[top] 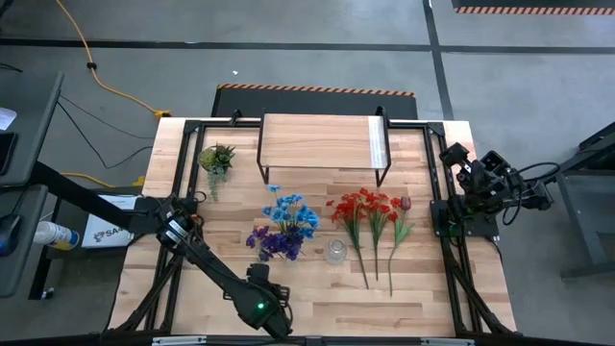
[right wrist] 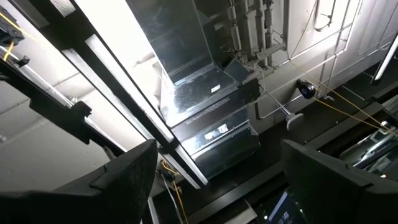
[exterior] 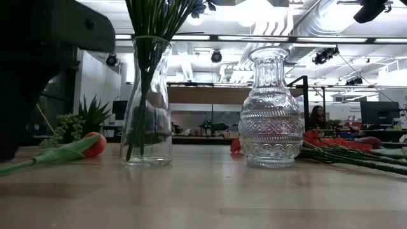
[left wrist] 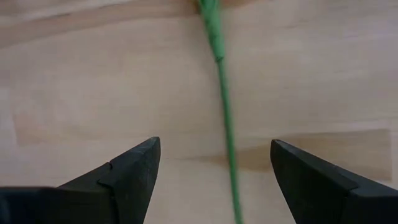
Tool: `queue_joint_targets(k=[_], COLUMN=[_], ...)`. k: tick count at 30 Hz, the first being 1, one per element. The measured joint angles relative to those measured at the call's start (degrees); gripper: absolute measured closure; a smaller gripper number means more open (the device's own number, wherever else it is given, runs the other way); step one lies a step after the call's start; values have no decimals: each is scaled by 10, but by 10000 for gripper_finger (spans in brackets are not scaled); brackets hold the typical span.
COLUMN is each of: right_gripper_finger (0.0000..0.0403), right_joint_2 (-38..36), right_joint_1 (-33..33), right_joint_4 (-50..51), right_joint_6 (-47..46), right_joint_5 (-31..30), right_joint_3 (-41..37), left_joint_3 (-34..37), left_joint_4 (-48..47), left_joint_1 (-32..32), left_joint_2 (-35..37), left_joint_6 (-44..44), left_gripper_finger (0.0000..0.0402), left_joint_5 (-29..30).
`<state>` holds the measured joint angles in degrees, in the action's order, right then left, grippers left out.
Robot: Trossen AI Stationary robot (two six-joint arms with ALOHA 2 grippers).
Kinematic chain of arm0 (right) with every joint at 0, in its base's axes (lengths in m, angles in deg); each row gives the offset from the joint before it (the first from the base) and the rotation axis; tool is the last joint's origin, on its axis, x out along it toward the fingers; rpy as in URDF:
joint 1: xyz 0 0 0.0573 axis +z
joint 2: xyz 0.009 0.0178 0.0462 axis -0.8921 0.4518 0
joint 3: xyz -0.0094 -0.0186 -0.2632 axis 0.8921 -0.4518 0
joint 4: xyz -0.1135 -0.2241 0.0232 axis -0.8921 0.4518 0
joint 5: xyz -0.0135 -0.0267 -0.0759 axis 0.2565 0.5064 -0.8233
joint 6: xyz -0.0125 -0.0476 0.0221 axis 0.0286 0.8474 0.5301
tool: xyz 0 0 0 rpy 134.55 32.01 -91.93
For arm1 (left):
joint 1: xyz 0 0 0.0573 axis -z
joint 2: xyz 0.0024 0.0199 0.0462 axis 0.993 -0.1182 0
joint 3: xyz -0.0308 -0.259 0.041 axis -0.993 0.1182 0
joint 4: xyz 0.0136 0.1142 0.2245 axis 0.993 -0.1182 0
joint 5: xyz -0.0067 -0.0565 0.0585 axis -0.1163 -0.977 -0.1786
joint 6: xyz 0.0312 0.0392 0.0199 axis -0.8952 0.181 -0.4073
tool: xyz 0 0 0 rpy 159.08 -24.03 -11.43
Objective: Pick and place flowers into a vace then onto a shelf
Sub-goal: Put the orange flower into the left transparent flower vase
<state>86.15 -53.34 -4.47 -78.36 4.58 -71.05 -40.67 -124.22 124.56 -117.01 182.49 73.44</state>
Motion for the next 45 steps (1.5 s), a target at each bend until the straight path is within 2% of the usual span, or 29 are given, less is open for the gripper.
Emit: queue_joint_targets(k=[6, 12, 22, 32, 38, 41, 45], right_gripper_finger=[75, 75, 75, 75, 75, 75, 75], right_joint_2=[0, 0, 0, 0, 0, 0, 0], right_joint_1=[0, 0, 0, 0, 0, 0, 0], right_joint_4=[0, 0, 0, 0, 0, 0, 0], right_joint_6=[-3, -4, -4, -4, -4, -7, -15], right_joint_5=[0, 0, 0, 0, 2, 2, 2], right_joint_3=[0, 0, 0, 0, 0, 0, 0], left_joint_3=[44, 49, 49, 49, 50, 50, 50], left_joint_4=[92, 101, 116, 118, 115, 115, 116], left_joint_1=[-9, -9, -9, -10, -10, -10, -10], left_joint_2=[5, 5, 3, 2, 2, 2, 2], left_joint_6=[-3, 2, 12, 58, 76, 83, 92], left_gripper_finger=[64, 78, 192, 295, 376, 381, 368], left_joint_5=[-4, -6, -8, -46, -68, -71, -79])
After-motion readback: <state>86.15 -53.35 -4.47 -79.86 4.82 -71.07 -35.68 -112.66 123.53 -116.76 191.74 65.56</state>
